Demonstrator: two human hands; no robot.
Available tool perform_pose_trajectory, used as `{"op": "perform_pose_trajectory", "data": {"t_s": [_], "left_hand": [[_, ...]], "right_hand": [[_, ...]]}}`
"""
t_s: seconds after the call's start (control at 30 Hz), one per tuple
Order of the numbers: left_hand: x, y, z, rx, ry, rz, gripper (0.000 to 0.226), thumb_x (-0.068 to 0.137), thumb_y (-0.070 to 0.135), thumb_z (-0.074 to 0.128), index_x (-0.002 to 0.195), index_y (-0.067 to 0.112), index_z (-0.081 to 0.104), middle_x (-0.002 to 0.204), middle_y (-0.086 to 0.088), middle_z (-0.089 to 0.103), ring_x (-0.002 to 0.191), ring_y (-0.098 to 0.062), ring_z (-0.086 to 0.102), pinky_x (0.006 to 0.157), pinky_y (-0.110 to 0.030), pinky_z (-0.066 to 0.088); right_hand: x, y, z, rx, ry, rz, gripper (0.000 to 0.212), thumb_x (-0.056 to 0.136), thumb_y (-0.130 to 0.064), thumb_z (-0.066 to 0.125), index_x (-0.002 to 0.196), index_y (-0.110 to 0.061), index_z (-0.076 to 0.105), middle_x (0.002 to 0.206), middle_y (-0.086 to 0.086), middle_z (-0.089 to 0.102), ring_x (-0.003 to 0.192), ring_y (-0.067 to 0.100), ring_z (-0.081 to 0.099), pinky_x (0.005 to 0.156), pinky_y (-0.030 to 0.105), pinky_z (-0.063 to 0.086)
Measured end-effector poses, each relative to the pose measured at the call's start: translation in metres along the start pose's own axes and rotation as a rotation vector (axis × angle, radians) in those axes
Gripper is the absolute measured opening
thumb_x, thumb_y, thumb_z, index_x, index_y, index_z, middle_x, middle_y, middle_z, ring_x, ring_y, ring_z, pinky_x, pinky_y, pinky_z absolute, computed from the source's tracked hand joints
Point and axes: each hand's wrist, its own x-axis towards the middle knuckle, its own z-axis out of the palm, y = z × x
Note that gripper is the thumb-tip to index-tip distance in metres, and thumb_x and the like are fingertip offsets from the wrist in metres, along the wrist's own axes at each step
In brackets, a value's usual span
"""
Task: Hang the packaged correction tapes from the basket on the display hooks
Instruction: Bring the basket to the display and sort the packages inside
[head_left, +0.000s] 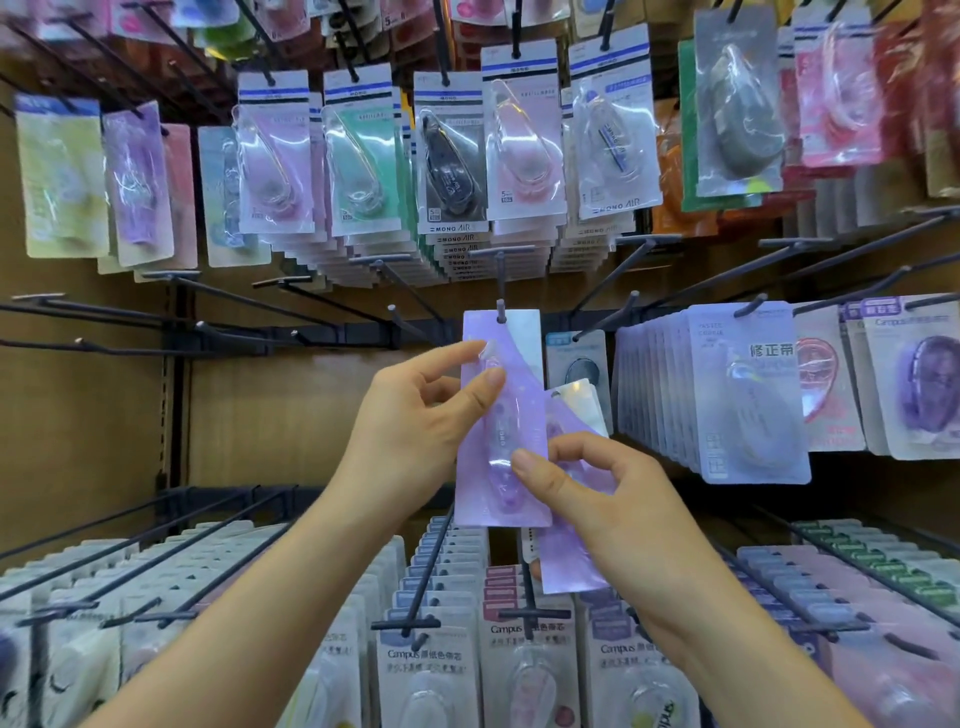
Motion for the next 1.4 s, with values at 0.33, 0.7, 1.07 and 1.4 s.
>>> {"op": "perform_pose_trajectory", "data": {"t_s": [0.33, 0.7, 1.07, 1.4], "left_hand": [[0.024, -0.015, -0.007, 0.161, -0.1, -0.086, 0.055, 0.077, 0.022, 0.082, 0.124, 0.036, 0.058, 0.082, -0.004, 0.075, 0.074, -0.014, 0.073, 0.068, -0.036, 0.062], [0.108, -0.097, 0.028, 0.424, -0.069, -0.043, 0.055, 0.08, 0.017, 0.08, 0.125, 0.032, 0.053, 0.105, 0.0, 0.066, 0.075, -0.011, 0.063, 0.061, -0.019, 0.05], [0.145, -0.125, 0.05, 0.544, -0.075, -0.14, 0.055, 0.082, 0.021, 0.077, 0.129, 0.032, 0.05, 0.129, -0.004, 0.059, 0.099, -0.031, 0.063, 0.083, -0.039, 0.056], [0.074, -0.047, 0.029, 0.144, -0.148, -0.312, 0.029, 0.103, 0.034, 0.046, 0.118, 0.015, 0.062, 0.098, -0.009, 0.071, 0.078, -0.017, 0.066, 0.065, -0.027, 0.055]], "right_hand": [[0.004, -0.001, -0.022, -0.386, 0.065, -0.072, 0.053, 0.097, -0.015, 0.054, 0.132, -0.053, 0.045, 0.134, -0.022, 0.048, 0.116, -0.003, 0.045, 0.084, 0.009, 0.034], [0.007, 0.016, -0.028, -0.141, 0.228, -0.029, 0.064, 0.092, -0.028, 0.067, 0.143, -0.047, 0.033, 0.13, -0.029, 0.042, 0.12, 0.001, 0.043, 0.094, 0.023, 0.041], [0.007, 0.031, -0.03, -0.064, 0.244, -0.026, 0.004, 0.09, -0.025, 0.069, 0.093, -0.026, 0.067, 0.098, -0.013, 0.067, 0.089, 0.007, 0.062, 0.072, 0.016, 0.046], [0.005, 0.028, -0.03, -0.035, 0.269, -0.065, 0.016, 0.087, -0.035, 0.069, 0.089, -0.027, 0.055, 0.095, -0.015, 0.057, 0.075, 0.001, 0.053, 0.06, 0.01, 0.041]]}}
